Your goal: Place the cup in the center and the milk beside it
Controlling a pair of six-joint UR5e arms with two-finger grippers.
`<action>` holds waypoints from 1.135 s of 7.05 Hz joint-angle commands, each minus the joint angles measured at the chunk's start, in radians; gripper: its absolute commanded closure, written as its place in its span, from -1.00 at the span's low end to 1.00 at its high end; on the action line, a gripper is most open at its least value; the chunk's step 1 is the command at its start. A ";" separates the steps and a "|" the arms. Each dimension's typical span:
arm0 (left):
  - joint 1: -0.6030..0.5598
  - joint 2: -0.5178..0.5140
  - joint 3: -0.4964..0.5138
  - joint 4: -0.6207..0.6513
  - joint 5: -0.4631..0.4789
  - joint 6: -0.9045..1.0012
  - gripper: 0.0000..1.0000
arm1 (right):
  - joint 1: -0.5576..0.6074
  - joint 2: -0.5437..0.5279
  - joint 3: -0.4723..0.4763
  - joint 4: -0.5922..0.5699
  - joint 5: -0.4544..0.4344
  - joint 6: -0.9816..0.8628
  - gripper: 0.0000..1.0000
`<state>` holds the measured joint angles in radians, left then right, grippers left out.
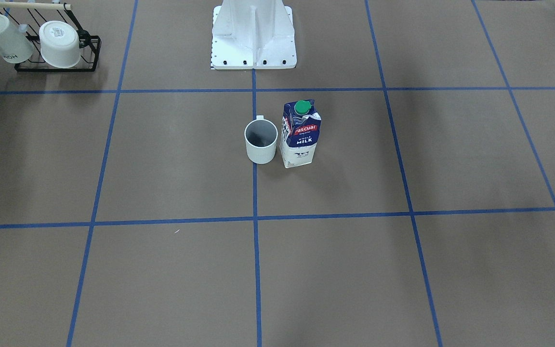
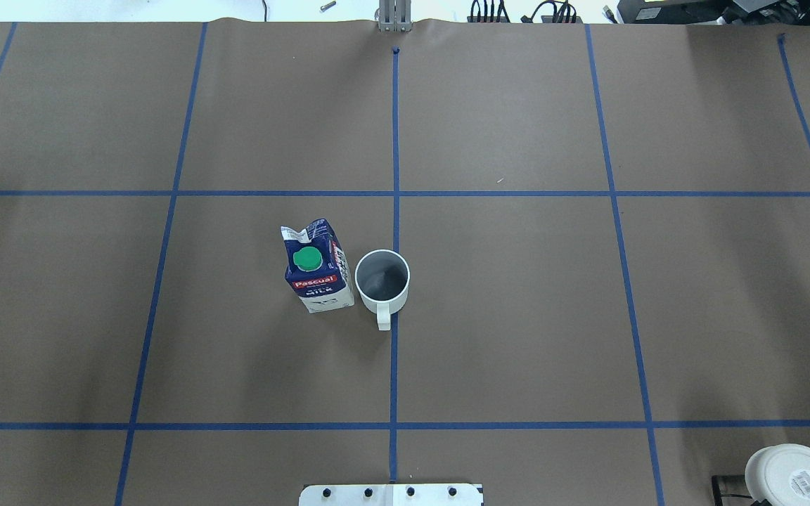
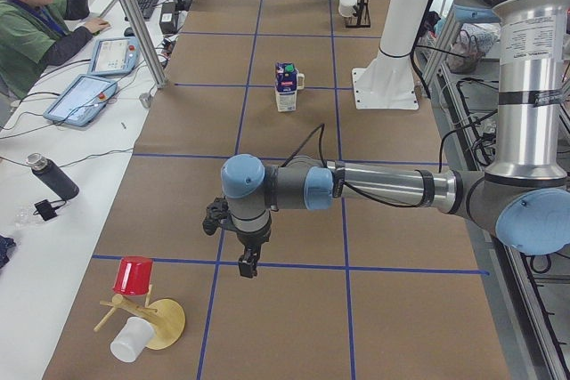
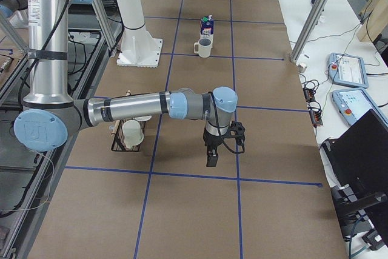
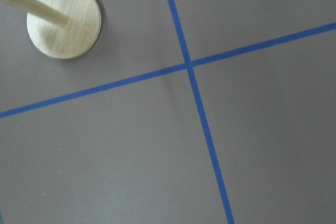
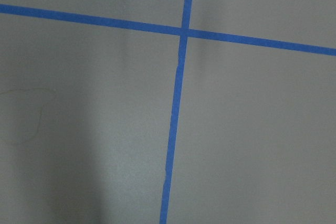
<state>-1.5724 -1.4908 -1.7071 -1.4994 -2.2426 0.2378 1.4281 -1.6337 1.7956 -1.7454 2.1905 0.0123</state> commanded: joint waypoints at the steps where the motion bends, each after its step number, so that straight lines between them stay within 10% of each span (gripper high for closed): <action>1: -0.003 0.012 -0.009 -0.061 -0.003 0.000 -0.97 | 0.000 0.000 0.001 0.001 0.000 0.000 -1.00; 8: -0.003 0.038 0.037 -0.275 -0.026 0.002 -0.98 | 0.000 0.000 0.002 0.001 0.000 0.000 -1.00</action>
<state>-1.5754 -1.4553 -1.6712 -1.7724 -2.2687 0.2404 1.4281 -1.6337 1.7991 -1.7441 2.1905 0.0123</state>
